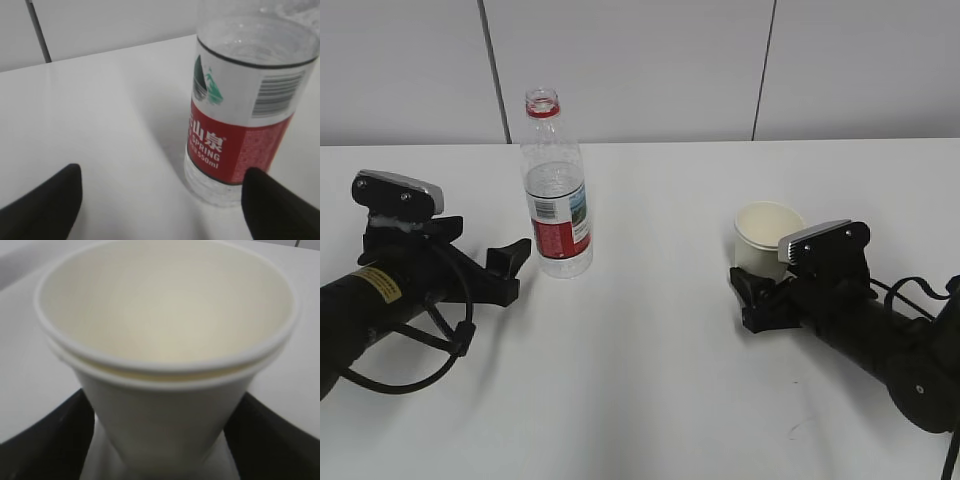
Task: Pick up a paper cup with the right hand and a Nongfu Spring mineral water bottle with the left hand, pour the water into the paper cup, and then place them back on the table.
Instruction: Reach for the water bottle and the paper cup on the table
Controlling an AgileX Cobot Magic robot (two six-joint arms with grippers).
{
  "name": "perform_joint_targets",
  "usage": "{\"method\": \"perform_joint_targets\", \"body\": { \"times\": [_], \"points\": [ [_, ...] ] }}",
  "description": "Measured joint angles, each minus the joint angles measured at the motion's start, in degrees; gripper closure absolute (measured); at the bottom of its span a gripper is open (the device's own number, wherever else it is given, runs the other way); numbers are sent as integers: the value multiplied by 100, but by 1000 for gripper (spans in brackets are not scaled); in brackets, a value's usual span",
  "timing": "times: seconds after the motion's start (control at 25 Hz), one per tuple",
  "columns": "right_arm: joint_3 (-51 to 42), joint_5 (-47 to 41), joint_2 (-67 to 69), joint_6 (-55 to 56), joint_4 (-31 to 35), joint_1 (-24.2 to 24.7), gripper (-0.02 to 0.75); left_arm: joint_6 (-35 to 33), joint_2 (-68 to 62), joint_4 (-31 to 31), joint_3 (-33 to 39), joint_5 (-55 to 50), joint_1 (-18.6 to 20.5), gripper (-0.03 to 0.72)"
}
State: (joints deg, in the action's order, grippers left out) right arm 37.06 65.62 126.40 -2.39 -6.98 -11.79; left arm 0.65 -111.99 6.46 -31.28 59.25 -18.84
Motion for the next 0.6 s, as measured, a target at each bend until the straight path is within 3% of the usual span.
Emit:
{"method": "perform_joint_targets", "body": {
  "times": [0.2,0.36,0.6],
  "points": [
    [0,0,0,0,0,0,217,117,-190,45,0,354,0,96],
    [0,0,0,0,0,0,224,123,-415,123,-79,551,0,99],
    [0,6,0,0,0,-13,228,395,-720,733,-590,552,0,99]
  ]
}}
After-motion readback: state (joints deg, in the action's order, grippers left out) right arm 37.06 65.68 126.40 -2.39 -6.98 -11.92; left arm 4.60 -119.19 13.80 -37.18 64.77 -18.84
